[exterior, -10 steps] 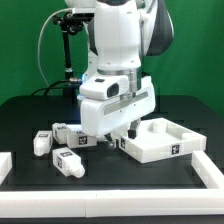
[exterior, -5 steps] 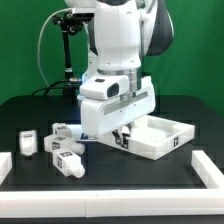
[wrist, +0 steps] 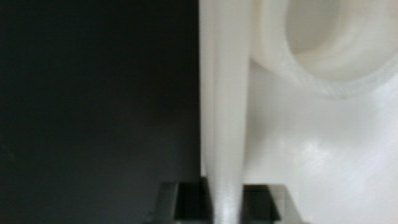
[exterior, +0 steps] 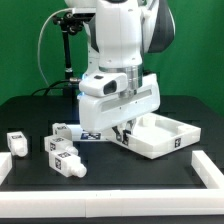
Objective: Assemble one leg
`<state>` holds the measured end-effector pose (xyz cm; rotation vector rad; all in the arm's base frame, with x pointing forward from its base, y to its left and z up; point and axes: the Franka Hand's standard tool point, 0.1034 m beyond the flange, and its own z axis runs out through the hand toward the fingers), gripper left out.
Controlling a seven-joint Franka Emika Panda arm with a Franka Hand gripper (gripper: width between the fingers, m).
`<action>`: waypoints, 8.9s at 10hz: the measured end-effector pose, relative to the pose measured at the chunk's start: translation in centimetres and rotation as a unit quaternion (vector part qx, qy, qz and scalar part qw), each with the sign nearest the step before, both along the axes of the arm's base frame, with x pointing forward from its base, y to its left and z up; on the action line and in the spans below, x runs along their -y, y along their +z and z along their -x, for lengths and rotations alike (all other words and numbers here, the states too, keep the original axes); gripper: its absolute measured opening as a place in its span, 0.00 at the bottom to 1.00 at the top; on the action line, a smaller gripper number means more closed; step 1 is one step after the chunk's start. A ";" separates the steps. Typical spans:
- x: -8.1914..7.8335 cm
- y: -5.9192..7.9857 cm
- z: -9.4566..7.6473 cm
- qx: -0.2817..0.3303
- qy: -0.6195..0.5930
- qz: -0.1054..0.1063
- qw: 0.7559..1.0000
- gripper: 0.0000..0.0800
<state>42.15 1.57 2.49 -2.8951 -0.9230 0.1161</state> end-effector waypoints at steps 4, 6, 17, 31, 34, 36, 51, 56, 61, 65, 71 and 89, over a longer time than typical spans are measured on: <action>0.9 5.9 -3.1 -0.067 -0.071 -0.005 0.995 0.07; 0.8 5.5 -2.7 -0.072 -0.071 -0.005 0.995 0.07; 4.4 4.0 -3.7 -0.100 -0.272 -0.011 0.957 0.07; 5.4 0.3 -8.2 -0.018 -0.298 0.008 0.954 0.07; 6.3 -0.9 -8.9 0.000 -0.255 -0.010 0.967 0.07; 6.2 -0.9 -8.9 0.000 -0.253 -0.010 0.967 0.07; 3.7 -1.3 -15.5 -0.007 -0.347 0.002 0.938 0.35; 4.6 2.8 -14.8 -0.041 -0.344 0.001 0.938 0.80; 7.0 2.3 -12.6 -0.007 -0.208 -0.002 0.978 0.81; 9.3 0.7 -11.7 0.001 -0.181 0.001 0.983 0.81; 12.6 -0.3 -11.0 -0.003 -0.172 -0.002 0.985 0.81; 8.5 2.5 -12.0 0.025 -0.104 -0.001 0.994 0.40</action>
Offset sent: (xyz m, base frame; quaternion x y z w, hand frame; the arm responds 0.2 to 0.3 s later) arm 0.0274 -0.0061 0.0494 0.0118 0.0178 0.0547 0.9983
